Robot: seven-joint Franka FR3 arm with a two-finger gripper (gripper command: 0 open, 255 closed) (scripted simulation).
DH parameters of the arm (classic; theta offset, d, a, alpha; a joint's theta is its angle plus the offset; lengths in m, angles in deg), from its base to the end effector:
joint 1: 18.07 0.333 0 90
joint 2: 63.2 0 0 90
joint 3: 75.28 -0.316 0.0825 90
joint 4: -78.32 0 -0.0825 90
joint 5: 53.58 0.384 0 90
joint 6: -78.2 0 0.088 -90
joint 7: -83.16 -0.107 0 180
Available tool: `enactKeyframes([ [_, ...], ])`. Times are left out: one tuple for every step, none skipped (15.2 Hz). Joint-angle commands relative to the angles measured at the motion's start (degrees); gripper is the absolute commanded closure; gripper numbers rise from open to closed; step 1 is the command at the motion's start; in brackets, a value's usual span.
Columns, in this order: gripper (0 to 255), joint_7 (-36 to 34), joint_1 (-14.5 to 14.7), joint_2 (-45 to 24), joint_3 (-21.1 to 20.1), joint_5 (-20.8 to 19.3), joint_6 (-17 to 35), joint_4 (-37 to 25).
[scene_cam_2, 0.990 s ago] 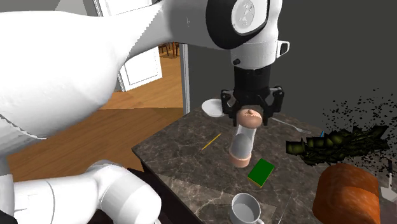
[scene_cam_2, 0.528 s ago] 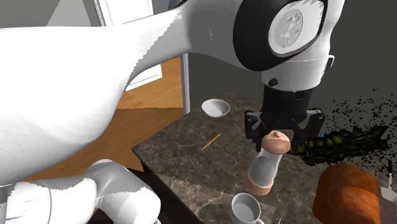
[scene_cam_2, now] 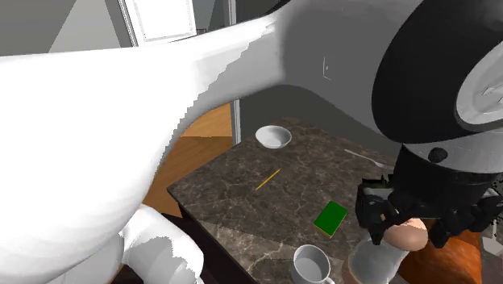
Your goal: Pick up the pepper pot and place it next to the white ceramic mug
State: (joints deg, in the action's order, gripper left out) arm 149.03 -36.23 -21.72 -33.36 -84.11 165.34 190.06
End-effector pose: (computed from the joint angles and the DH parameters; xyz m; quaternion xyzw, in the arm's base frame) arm 0.0419 -0.4173 0.6578 0.9948 0.0709 0.0023 0.0733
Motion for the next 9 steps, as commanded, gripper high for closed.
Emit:
enactKeyframes([
  [255,2.90,0.56,-1.00,2.98,-0.67,0.23,-2.22],
  [255,4.35,0.95,-1.56,4.59,-0.95,0.36,-3.44],
  [255,5.82,1.43,-2.17,6.27,-1.18,0.49,-4.73],
  [255,7.50,2.08,-2.90,8.25,-1.39,0.65,-6.27],
  [255,7.27,1.91,-2.52,8.33,-1.65,1.27,-5.31],
  [255,7.07,1.73,-2.17,8.42,-1.89,1.89,-4.36],
  [255,6.87,1.55,-1.85,8.51,-2.14,2.52,-3.42],
  [255,6.68,1.37,-1.53,8.62,-2.38,3.16,-2.50],
  [255,6.49,1.20,-1.23,8.75,-2.62,3.79,-1.59],
])
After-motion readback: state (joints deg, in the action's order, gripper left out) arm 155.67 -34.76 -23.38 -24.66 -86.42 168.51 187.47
